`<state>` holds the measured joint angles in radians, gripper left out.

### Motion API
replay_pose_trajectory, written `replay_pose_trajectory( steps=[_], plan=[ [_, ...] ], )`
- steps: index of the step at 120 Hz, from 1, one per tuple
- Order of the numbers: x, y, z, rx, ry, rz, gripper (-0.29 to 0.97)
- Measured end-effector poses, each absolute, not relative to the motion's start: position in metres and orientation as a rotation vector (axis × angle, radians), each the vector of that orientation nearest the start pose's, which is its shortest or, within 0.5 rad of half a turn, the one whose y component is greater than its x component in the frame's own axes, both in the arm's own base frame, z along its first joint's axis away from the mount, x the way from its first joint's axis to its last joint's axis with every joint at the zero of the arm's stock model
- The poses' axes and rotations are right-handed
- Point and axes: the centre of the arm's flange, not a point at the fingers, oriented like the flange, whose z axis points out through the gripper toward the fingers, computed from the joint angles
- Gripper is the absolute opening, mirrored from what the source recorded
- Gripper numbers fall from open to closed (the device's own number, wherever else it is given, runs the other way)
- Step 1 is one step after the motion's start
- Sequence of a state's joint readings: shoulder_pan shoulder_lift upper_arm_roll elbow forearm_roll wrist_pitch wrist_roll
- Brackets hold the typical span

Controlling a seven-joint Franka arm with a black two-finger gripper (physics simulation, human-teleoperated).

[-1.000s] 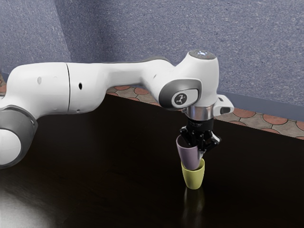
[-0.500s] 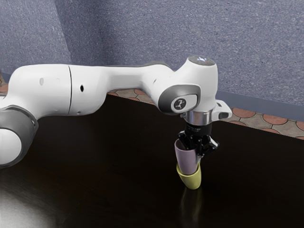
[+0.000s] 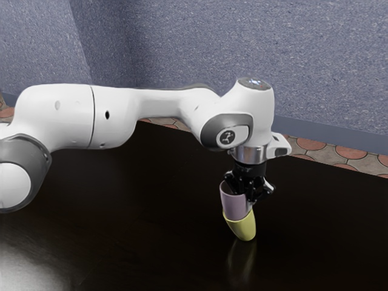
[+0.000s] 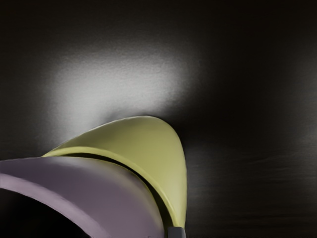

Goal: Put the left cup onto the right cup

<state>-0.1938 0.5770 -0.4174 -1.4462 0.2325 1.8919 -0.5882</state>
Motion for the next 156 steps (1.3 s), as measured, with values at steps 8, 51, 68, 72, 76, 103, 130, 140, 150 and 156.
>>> replay_pose_trajectory(
  steps=[8,51,68,72,76,103,130,140,150,156],
  plan=[
    [0.607,-0.343,0.364,-3.101,0.084,0.111,-0.1],
    [0.61,-0.336,0.352,-3.107,0.066,0.104,0.42],
    [0.612,-0.335,0.352,-3.112,0.063,0.095,0.55],
    [0.612,-0.335,0.352,-3.112,0.064,0.094,0.57],
    [0.612,-0.335,0.352,-3.113,0.064,0.093,0.58],
    [0.611,-0.338,0.353,-3.115,0.07,0.087,0.65],
    [0.608,-0.344,0.358,-3.117,0.087,0.069,0.67],
    [0.607,-0.345,0.362,-3.119,0.089,0.06,0.67],
    [0.607,-0.345,0.368,-3.121,0.089,0.046,0.67],
    [0.607,-0.345,0.372,-3.123,0.088,0.036,0.68]
  ],
)
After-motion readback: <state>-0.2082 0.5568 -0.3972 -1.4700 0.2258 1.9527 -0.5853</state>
